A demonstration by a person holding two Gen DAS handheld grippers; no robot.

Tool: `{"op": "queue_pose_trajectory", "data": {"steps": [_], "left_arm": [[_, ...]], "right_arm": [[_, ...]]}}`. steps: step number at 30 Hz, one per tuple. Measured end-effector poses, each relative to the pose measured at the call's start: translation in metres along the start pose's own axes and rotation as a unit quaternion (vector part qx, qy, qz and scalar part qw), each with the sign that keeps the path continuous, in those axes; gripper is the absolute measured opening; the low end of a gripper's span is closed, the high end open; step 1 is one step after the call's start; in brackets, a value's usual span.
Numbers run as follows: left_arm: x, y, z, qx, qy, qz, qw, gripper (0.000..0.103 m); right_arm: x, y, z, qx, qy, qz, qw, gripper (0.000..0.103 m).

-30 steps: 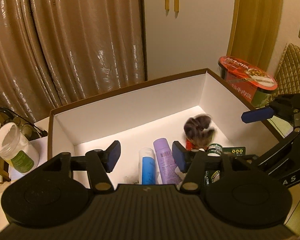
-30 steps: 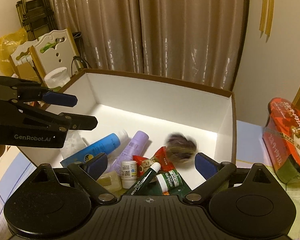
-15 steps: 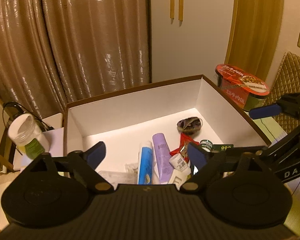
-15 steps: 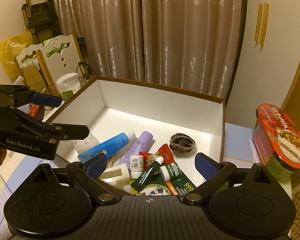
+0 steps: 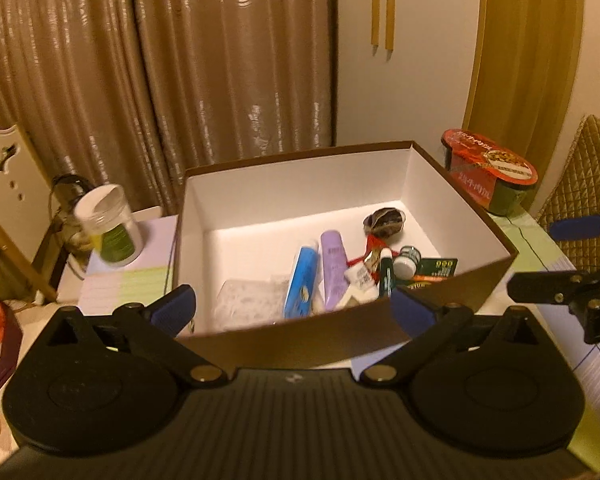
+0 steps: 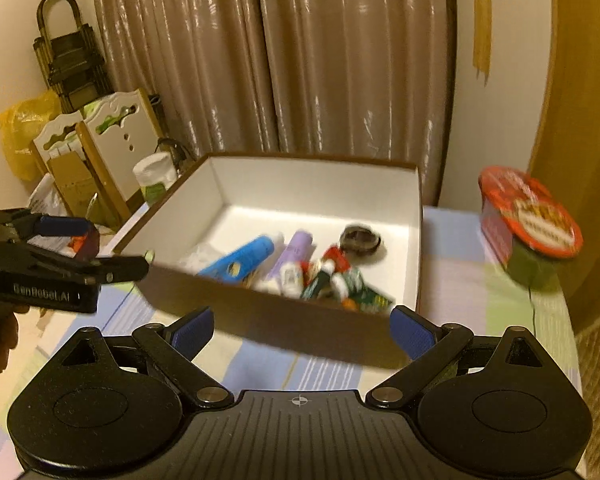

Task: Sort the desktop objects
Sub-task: 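Withdraw both tools back from the box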

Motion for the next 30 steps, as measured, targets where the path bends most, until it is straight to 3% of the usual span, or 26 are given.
{"op": "queue_pose_trajectory", "data": {"steps": [8, 15, 30], "left_arm": [[0.038, 0.006, 0.024, 0.039, 0.026, -0.012, 0.9988, 0.102], [0.056, 0.005, 0.037, 0.044, 0.052, -0.031, 0.9972, 0.102], [0.062, 0.016, 0.009, 0.048, 0.040, -0.049, 0.9968, 0.102]], "right_arm": [[0.031, 0.012, 0.020, -0.073, 0.004, 0.013, 0.997, 0.097], [0.042, 0.026, 0.013, -0.085, 0.017, 0.028, 0.996, 0.097], [0.027, 0.034, -0.015, -0.065, 0.067, 0.053, 0.994, 0.097]]}}
Point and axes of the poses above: each gripper's, at about its wrist camera, not at the fingertips, and x roughly against the way its jaws point, y to its left, z to its underside, the point moved 1 cm from there along -x, roughly the way its jaws point, and after that the axes turned 11 degrees about -z, right-handed, at the moved point
